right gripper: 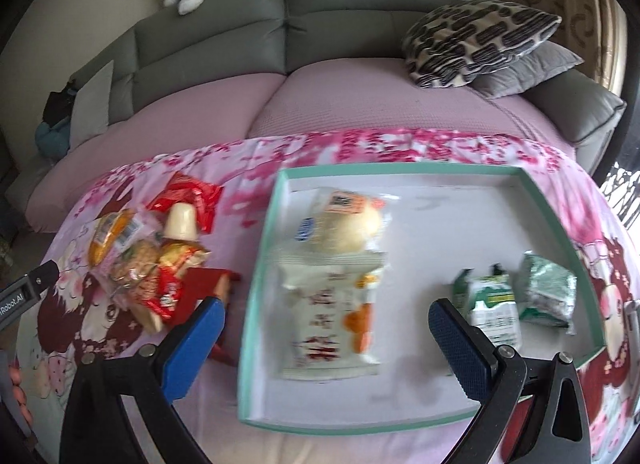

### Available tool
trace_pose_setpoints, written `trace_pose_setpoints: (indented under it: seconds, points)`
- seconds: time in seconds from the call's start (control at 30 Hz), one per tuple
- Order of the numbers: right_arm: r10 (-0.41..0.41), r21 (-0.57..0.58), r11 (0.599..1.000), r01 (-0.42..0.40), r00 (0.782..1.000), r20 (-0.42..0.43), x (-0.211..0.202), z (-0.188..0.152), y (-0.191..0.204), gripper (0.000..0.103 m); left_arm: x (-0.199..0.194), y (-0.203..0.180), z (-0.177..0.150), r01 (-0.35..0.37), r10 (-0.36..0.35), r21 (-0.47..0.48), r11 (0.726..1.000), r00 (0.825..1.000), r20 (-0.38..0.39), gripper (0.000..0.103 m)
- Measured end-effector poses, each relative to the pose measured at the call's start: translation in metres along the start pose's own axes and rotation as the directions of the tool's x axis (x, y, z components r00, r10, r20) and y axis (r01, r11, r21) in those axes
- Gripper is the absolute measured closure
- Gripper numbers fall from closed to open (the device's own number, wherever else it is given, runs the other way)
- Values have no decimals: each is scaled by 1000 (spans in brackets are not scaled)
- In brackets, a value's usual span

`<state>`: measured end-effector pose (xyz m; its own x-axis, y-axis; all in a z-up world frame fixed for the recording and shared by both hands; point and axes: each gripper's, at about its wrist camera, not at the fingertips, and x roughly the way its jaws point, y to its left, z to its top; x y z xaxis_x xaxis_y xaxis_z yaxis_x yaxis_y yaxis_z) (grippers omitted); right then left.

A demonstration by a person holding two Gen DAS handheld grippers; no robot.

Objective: Organize snacks
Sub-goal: 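Move both open tools back over the snack pile, then lower the right tool onto the small red wrapped pack and close it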

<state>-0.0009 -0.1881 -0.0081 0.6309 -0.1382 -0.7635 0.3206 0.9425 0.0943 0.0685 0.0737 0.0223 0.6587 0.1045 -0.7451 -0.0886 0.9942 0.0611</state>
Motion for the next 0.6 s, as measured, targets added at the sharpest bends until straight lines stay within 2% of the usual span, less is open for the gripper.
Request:
trace_pose_setpoints:
  seconds: [0.3,0.47,0.6]
  points:
    - [79,-45,996,-80,997,-18,13,-3,46,0,5,20,4,2,-2,-13,1000,1000,-1,1]
    - [141,-57,988,-142,990,-23,21,-6,68,0,11,9,6,62,-62,5,998,998,-14,1]
    - [145,-56,988,-147,989,-36,29,-8,75,1,16,-10,6,120,-119,40,992,992,-28,1]
